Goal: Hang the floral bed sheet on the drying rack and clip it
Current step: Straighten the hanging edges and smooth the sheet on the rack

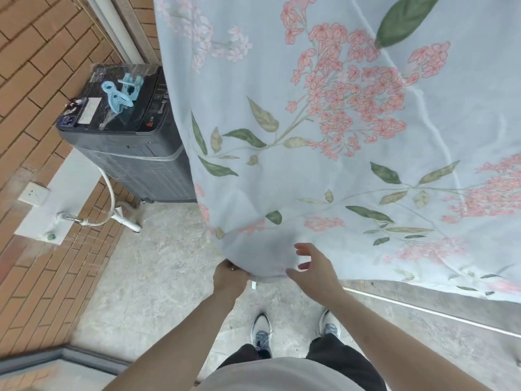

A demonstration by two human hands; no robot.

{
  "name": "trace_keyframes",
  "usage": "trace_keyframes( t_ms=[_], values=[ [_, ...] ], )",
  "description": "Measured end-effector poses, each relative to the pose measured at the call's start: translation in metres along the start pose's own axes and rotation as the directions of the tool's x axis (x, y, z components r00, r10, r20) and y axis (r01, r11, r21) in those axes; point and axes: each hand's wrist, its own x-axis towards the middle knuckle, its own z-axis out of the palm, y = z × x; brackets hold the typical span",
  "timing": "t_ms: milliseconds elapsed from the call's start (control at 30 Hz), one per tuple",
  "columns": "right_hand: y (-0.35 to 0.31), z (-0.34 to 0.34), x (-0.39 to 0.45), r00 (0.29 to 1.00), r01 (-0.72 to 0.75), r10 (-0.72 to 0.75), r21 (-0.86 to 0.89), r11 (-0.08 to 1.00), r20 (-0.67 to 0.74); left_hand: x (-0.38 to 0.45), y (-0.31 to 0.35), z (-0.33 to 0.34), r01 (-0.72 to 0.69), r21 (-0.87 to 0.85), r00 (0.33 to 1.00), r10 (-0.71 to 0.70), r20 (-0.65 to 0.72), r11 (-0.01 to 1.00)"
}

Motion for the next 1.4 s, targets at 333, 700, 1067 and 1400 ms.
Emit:
trace_keyframes(
  t_ms=[333, 700, 1067, 1400],
  values=[
    [0.004, 0.059, 0.044, 0.969, 0.225, -0.246, -0.55, 0.804, 0.037, 0.025, 0.008, -0.019, -0.122, 0.186, 0.986, 0.099, 0.131, 0.975],
    [-0.012, 0.087, 0.094, 1.0, -0.009, 0.009, -0.369, 0.929, -0.001, 0.055, -0.005, -0.03, -0.105, 0.583, 0.994, 0.104, 0.035, 0.806],
    [0.069, -0.032, -0.012, 0.968, -0.097, 0.073, -0.09, 0.991, -0.241, -0.024, 0.041, 0.024, -0.552, 0.621, 0.831, 0.303, 0.466, 0.557],
    [0.166, -0.203, -0.085, 0.806, -0.139, 0.225, 0.194, 0.971, -0.548, -0.126, 0.111, 0.205, -0.787, 0.456, 0.607, 0.384, 0.696, 0.417]
  ],
)
